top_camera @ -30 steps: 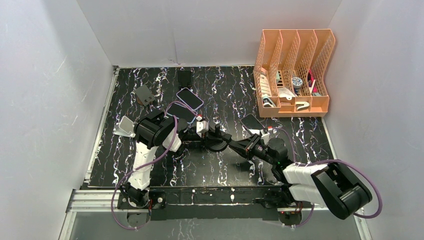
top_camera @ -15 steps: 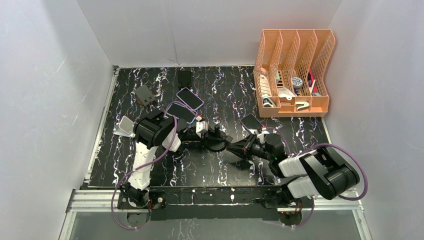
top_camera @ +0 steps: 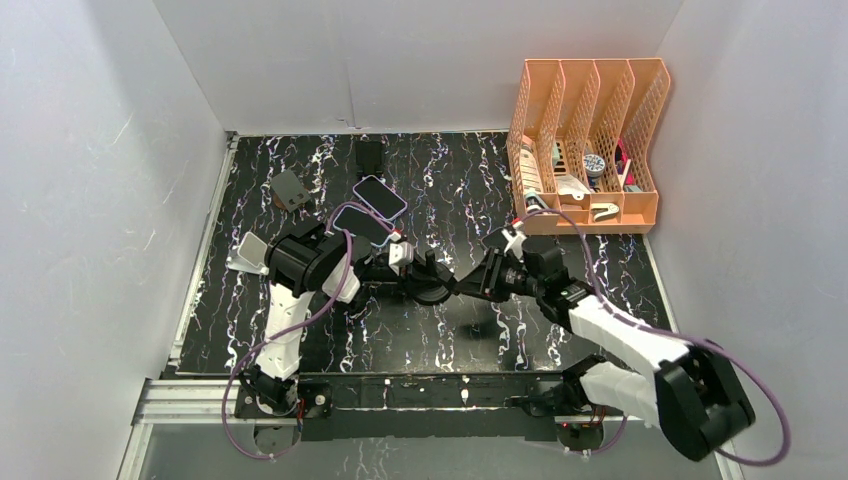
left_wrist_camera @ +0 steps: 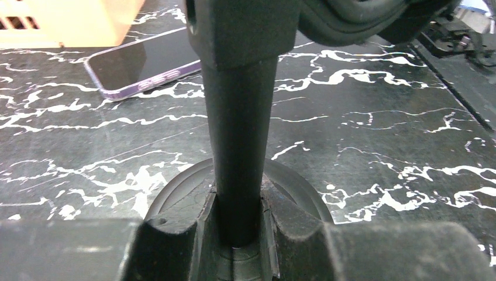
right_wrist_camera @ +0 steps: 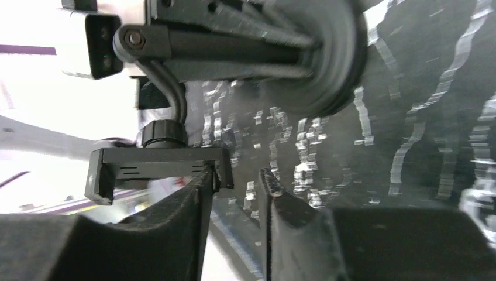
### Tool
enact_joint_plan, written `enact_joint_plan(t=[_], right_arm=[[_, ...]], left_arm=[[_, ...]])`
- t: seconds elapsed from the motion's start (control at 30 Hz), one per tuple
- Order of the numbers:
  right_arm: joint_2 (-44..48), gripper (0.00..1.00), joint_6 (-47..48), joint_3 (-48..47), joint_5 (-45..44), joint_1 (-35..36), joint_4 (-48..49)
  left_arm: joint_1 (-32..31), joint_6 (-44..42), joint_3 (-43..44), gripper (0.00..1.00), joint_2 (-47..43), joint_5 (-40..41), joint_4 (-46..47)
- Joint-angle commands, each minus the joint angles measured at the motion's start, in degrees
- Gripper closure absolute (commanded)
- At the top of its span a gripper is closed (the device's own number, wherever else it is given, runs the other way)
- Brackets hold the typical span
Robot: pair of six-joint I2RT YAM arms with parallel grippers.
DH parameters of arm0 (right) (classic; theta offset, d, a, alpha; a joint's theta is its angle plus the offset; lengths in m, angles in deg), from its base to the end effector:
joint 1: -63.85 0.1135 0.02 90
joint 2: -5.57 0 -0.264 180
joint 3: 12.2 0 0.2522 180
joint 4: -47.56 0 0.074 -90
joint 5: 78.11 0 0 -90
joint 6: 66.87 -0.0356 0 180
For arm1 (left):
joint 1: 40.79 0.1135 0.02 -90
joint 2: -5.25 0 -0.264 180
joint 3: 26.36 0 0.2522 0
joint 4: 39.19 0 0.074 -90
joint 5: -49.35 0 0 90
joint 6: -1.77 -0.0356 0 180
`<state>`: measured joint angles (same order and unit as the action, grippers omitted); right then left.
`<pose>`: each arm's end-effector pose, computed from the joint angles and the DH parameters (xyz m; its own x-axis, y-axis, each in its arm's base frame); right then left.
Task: Place the phone on the phone stand
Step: Adjust the phone stand at the center of the board.
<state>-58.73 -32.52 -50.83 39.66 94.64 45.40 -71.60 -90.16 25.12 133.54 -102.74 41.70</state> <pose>0.1858 0.1300 0.1929 -0.8925 0.3186 -0.3194 -0.1242 0.5072 0.8528 0.2687 -0.1968 0.0816 0.0946 -0.0381 -0.9948 0.9942 -0.0482 0.0964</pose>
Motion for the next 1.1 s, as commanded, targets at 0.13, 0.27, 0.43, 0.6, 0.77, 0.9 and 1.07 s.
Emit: enact_joint_plan(t=[0.13,0.27,0.43,0.6,0.77,0.9,1.07], right_arm=[[23.5,0.39,14.1,2.2,-15.1,-0.4,-18.5],[31.3,0.34,14.2,0.4,-16.7,-0.5,-21.5],[27.6,0.36,13.5,-2.8,-14.6,-0.5,-18.7],[21.4,0.35,11.7,-3.2,-12.2,-0.3,-12.3],[18.9,0.35,11.0,-5.4,-11.4,0.3,-8.9],[20.4,0.35,10.0,-7.0,-12.4,0.6,-8.4],[22.2,0.58,9.9,-5.3,-12.0,0.6,-10.8]], left_arm=[[-4.8,-0.1,-6.1,1.00,9.5,-12.5,8.2],[-4.9,0.2,-5.7,1.00,10.0,-12.1,8.2],[-4.9,0.2,-5.6,1.00,10.9,-10.6,8.2],[-4.9,-0.2,-5.8,1.00,11.2,-9.4,8.1],[-4.9,-0.3,-5.9,1.00,11.7,-8.4,8.2],[-4.9,-0.3,-5.8,1.00,12.4,-7.5,8.1],[-4.9,-0.8,-5.9,1.00,12.3,-6.8,8.2]])
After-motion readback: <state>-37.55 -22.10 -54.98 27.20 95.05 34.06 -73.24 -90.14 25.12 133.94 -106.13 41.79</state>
